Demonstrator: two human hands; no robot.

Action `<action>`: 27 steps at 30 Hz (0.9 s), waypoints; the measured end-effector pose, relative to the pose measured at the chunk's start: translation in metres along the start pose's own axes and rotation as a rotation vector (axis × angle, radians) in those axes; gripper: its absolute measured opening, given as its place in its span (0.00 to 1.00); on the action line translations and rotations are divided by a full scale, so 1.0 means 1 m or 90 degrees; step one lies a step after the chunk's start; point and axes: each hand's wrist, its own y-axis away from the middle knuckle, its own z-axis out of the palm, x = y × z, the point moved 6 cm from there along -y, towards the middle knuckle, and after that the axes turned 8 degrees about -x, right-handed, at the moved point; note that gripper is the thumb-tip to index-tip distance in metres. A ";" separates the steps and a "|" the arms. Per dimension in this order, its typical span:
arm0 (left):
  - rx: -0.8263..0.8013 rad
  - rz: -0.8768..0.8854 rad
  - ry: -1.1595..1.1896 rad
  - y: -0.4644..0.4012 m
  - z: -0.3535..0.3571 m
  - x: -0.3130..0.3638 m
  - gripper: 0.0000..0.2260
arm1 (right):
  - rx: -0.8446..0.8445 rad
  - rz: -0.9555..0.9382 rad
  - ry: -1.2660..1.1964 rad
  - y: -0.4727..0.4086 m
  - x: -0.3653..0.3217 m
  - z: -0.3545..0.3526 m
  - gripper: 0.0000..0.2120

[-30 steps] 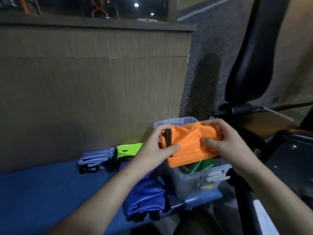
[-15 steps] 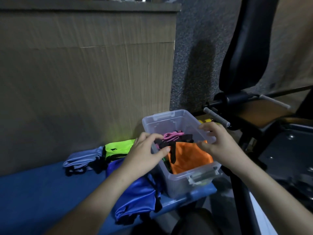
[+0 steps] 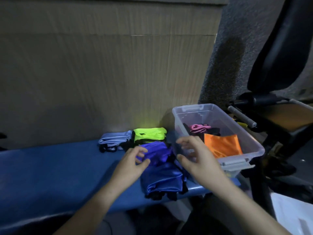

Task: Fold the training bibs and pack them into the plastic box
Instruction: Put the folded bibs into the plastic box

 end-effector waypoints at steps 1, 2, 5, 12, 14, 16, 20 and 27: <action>-0.006 -0.026 0.001 0.002 0.001 -0.014 0.10 | -0.006 0.006 -0.001 0.000 0.004 0.013 0.18; -0.017 -0.056 0.004 0.005 0.003 -0.027 0.11 | -0.012 0.016 -0.002 0.000 0.010 0.026 0.18; -0.067 -0.143 0.015 0.008 0.016 -0.061 0.14 | -0.046 0.068 0.026 -0.001 0.038 0.058 0.19; -0.110 -0.191 0.016 0.003 0.046 -0.081 0.21 | -0.106 0.292 0.147 0.005 0.108 0.099 0.24; -0.108 -0.179 -0.001 0.002 0.050 -0.078 0.20 | -0.094 0.320 0.125 0.007 0.115 0.101 0.26; -0.109 -0.170 -0.003 0.002 0.052 -0.076 0.20 | -0.101 0.340 0.125 0.009 0.120 0.101 0.29; -0.134 -0.164 0.019 0.008 0.059 -0.075 0.21 | -0.126 0.349 0.140 0.012 0.120 0.103 0.33; -0.107 -0.152 0.116 0.030 0.064 -0.073 0.19 | -0.146 0.369 0.068 0.028 0.116 0.112 0.33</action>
